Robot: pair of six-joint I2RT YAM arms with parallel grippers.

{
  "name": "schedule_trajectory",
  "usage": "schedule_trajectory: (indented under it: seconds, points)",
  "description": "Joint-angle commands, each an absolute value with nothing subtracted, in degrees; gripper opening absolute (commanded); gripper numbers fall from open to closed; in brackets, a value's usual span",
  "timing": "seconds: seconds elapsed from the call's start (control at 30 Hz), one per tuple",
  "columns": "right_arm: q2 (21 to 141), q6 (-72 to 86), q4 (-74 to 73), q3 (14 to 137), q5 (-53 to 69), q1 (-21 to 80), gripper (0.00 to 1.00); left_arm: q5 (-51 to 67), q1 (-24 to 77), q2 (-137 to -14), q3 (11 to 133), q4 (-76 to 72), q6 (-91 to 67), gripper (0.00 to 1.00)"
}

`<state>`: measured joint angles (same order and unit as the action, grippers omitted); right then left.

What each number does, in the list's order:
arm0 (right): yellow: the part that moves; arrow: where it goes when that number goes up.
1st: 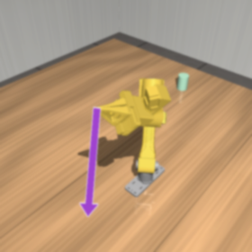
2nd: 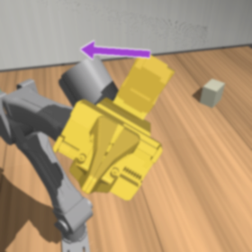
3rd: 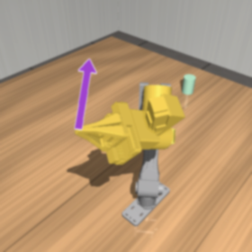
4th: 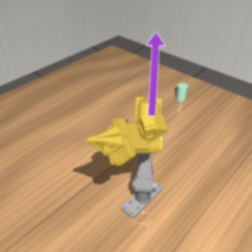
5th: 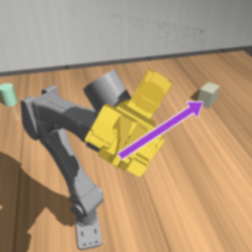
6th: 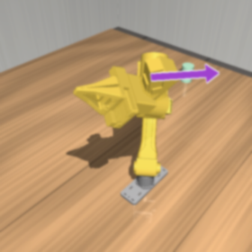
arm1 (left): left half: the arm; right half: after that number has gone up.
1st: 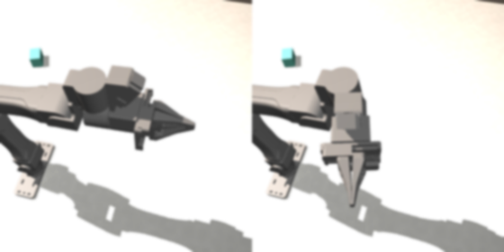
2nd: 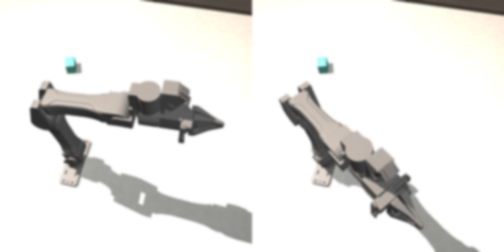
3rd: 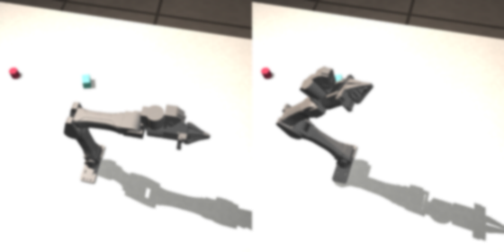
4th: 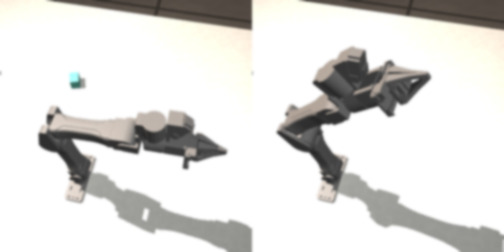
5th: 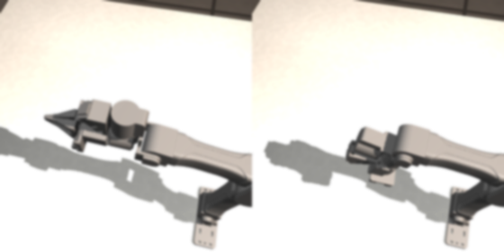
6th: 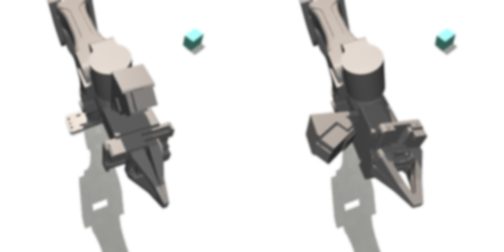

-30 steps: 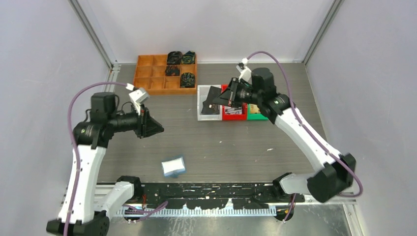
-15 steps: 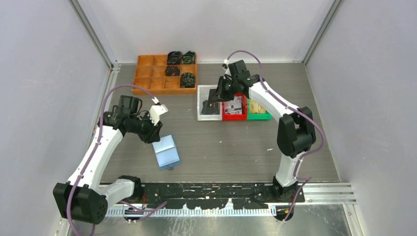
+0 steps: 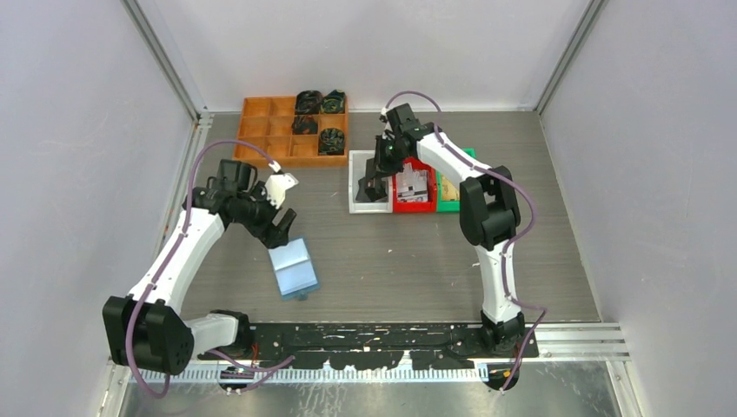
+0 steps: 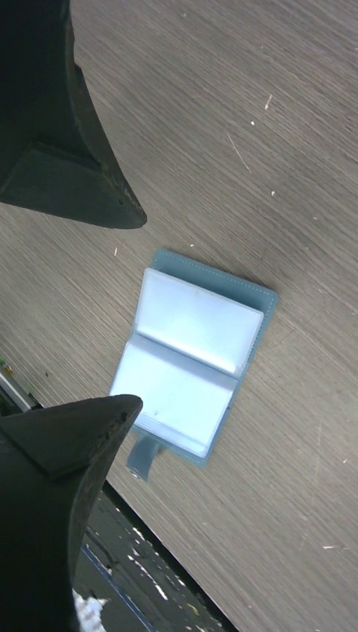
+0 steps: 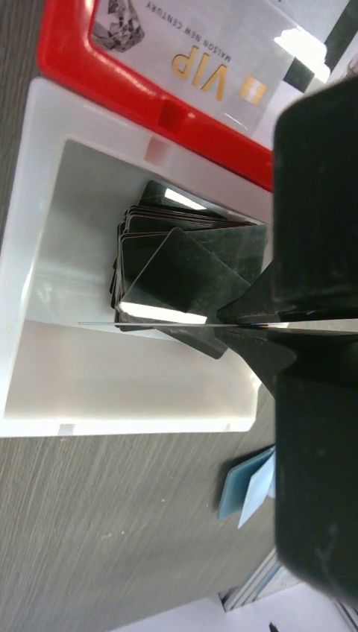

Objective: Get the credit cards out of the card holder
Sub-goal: Place the credit card in the storage box, then reset both arms

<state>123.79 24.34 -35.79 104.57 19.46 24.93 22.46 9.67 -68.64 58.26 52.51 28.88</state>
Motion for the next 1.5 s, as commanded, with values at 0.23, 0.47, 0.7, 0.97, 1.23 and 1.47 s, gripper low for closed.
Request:
schedule_trajectory:
  seconds: [0.23,0.47,0.7,0.97,1.23,1.47]
  points:
    - [119.23,22.04,-36.20,105.39,13.16,26.77,0.44,23.50,7.41,-71.57,62.00,46.58,19.83,0.97]
    - [103.59,22.09,-34.11,97.58,7.04,27.53,0.54,25.82,4.87,-70.83,63.59,45.95,16.45,1.00]
    - [81.08,22.41,-23.68,75.67,-16.91,26.05,0.99,21.58,1.11,-68.07,56.12,32.50,13.65,1.00]
    - [61.76,22.14,-2.49,45.36,-37.95,13.75,1.00,18.45,-3.87,-68.81,44.26,13.02,7.20,0.99]
    - [56.25,21.31,10.08,30.74,-47.85,3.57,0.99,19.56,-9.23,-73.27,38.56,-2.88,-0.55,0.99]
    - [61.36,23.32,19.61,24.40,-45.93,-3.03,1.00,19.77,-9.22,-75.68,29.10,-22.46,-5.00,1.00]
